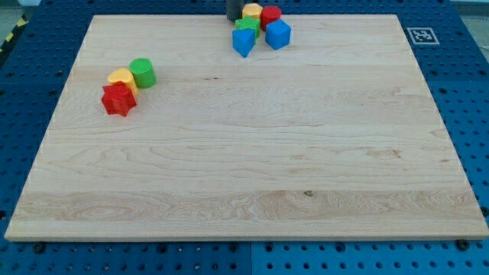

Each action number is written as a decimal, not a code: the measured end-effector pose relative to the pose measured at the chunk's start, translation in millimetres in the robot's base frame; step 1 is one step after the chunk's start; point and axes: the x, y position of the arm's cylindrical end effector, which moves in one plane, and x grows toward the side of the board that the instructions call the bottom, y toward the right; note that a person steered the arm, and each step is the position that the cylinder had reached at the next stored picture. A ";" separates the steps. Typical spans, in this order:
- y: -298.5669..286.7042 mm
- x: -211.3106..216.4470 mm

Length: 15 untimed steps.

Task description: Push the red circle to the bottom of the yellow hexagon

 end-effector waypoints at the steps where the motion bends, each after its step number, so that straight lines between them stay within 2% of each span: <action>1: 11.0 2.1; 10: 104.3 -0.3; 11: 155.2 0.4; 12: 177.1 0.2; 13: 168.4 0.2; 14: 130.0 0.4; 15: 115.2 0.5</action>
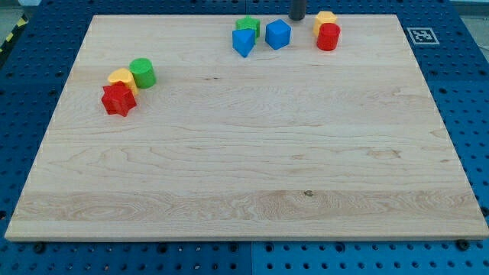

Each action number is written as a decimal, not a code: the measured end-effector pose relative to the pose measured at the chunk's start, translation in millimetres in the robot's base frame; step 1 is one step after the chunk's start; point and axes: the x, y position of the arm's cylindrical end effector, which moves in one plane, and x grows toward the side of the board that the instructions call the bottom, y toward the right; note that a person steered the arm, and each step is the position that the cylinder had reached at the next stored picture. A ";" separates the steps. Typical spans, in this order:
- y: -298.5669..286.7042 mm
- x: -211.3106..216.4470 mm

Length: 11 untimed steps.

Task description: Push the red circle to the bottom of the yellow hexagon

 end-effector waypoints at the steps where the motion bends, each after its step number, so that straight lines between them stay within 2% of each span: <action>1: 0.1 16.3; 2: -0.2 41.8; 6: 45.4 35.7; 7: 39.2 36.7; 8: 8.2 52.1; 11: 26.5 77.6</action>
